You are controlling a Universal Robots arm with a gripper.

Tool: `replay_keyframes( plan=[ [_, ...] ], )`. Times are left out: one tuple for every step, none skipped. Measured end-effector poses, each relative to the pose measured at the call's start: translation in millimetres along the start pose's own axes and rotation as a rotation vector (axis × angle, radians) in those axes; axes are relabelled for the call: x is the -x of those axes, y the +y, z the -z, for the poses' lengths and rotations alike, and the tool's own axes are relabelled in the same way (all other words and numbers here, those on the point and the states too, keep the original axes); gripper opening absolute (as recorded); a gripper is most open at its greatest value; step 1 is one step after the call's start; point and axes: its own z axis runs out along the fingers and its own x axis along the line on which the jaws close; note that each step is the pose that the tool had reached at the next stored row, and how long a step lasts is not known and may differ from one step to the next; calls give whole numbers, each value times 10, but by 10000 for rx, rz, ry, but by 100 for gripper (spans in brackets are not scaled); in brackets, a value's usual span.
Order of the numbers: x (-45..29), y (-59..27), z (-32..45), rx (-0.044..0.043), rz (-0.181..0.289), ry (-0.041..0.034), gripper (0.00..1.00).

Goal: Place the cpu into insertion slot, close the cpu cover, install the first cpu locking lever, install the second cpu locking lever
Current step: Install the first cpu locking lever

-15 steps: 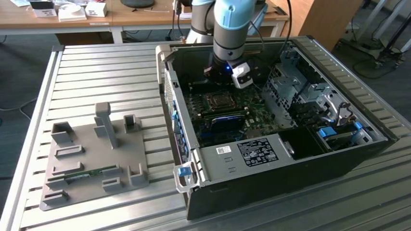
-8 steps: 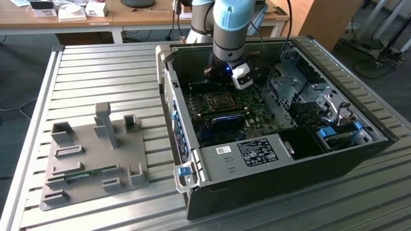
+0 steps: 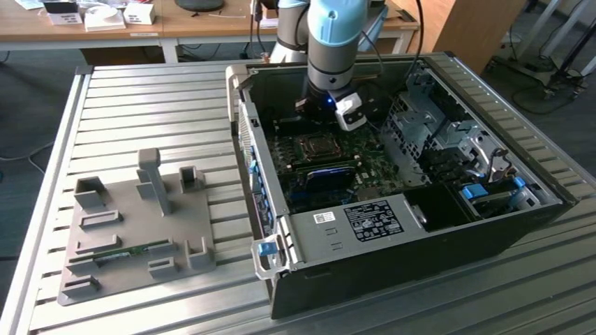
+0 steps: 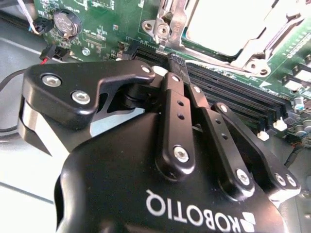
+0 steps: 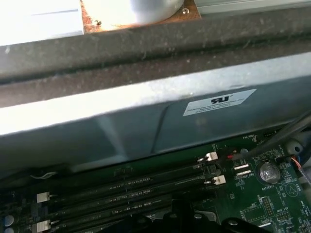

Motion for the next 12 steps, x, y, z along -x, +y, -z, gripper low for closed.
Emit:
replay_keyframes(
  plan=[
    [-4, -1, 0, 0, -1, -1, 11],
    [-9, -3, 2, -1, 0, -4, 11],
    [-13, -4, 3, 1, 1, -4, 11],
    [-15, -4, 3, 5, 0, -4, 11],
    [-16, -4, 3, 7, -1, -4, 11],
    [-17, -4, 3, 8, -3, -5, 11],
    [-18, -3, 2, 10, -10, -7, 11],
    [-19, -3, 2, 11, -24, -11, 11],
    [-20, -2, 2, 16, -40, -14, 11],
    [-20, -2, 2, 24, -55, -17, 11],
    [-20, -1, 2, 29, -68, -18, 11],
    [-20, -1, 3, 33, -76, -20, 11]
  ],
)
